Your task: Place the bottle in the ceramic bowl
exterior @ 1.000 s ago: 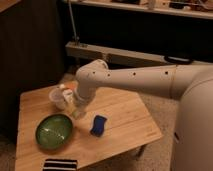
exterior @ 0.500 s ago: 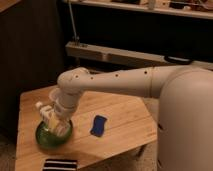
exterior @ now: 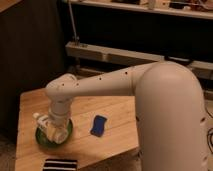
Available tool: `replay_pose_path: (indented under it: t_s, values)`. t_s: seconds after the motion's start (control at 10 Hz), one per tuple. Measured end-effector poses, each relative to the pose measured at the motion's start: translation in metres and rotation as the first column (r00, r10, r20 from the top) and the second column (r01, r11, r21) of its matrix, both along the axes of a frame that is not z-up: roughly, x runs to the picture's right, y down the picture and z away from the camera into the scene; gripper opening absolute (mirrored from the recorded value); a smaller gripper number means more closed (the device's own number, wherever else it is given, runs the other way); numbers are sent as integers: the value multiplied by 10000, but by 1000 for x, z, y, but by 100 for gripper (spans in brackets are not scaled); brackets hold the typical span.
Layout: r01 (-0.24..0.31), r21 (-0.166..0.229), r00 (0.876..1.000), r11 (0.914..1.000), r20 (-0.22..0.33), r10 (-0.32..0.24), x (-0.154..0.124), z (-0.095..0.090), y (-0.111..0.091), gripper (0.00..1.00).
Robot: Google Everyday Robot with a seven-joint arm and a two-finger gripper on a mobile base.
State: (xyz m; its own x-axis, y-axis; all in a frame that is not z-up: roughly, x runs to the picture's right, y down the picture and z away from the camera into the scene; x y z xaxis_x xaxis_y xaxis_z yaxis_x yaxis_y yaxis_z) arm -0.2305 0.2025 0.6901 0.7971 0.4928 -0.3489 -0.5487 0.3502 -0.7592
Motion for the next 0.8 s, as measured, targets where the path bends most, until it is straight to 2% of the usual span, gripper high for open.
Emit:
replay_pose_path:
  t_s: [0.2,0.3,0.5,0.8]
  values:
    - [-13,-29,9998,10000,-207,12,2,11,6,75]
    - [-68,-9,9998,10000,-181,68,1,12,5,79]
    - [-142,21,9999,9999,42,142,-6,5,-4,80]
    - [-78,-95,9996,9999,256,81,-12,5,-5,80]
